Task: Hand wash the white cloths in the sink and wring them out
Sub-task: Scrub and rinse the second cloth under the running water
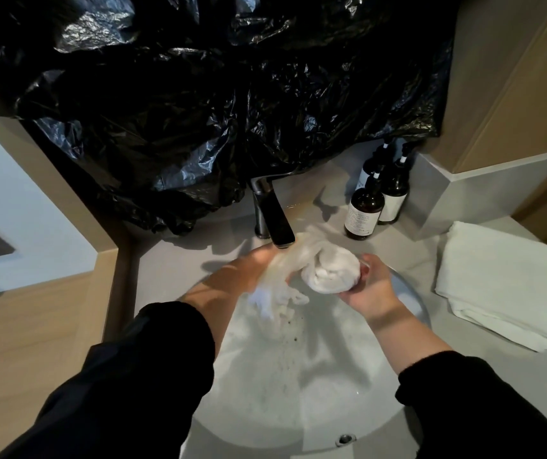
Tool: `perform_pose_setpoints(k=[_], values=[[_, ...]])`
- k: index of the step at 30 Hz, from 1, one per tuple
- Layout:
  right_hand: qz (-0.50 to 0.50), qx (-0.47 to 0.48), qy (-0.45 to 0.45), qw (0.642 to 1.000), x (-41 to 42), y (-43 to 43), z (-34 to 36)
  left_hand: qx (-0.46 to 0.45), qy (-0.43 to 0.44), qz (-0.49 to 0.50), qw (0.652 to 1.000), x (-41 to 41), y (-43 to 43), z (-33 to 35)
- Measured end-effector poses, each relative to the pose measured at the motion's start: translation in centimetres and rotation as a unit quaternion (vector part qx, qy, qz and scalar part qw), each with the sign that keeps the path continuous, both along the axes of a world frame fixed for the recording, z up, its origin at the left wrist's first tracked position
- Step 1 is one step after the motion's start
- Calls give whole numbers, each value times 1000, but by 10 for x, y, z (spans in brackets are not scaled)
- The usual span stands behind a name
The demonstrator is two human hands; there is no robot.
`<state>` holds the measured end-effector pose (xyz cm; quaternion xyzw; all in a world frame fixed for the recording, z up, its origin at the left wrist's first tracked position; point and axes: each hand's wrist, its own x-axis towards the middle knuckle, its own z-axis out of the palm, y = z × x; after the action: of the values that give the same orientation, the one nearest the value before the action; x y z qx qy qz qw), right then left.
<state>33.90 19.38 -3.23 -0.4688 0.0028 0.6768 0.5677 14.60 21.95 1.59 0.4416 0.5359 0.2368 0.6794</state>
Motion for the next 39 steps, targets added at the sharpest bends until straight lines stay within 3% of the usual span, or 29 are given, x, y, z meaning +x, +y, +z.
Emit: perform_pose_setpoints(k=[6,10,14,17,24,29,32,35,39], values=[[4,-8,28,1000,-30,-14,-13,-23,-40,1,999,-27,-16,1],[23,-74,99,992,-52,-25,-33,-36,-99,-32,994,-40,-29,10],[206,-139,50,967,-92,-56,-53,-106,-142,-10,984,-44,-37,8],[313,-212,34,925,-111,-78,-52,-109,-180,35,977,-45,-40,10],[212,-352,5,912,-122,-98,-52,-71,-248,137,956,-49,-43,6],[141,-203,170,954,-128,-95,-38,-59,-319,119,938,-56,-46,4],[108,-99,236,961,-118,-77,-44,-76,-306,104,943,-62,-51,-1],[102,-6,214,972,-98,-54,-49,-69,-214,42,974,-71,-56,-6],[50,42,128,990,-86,-33,-42,-56,-116,28,991,-71,-56,-3]])
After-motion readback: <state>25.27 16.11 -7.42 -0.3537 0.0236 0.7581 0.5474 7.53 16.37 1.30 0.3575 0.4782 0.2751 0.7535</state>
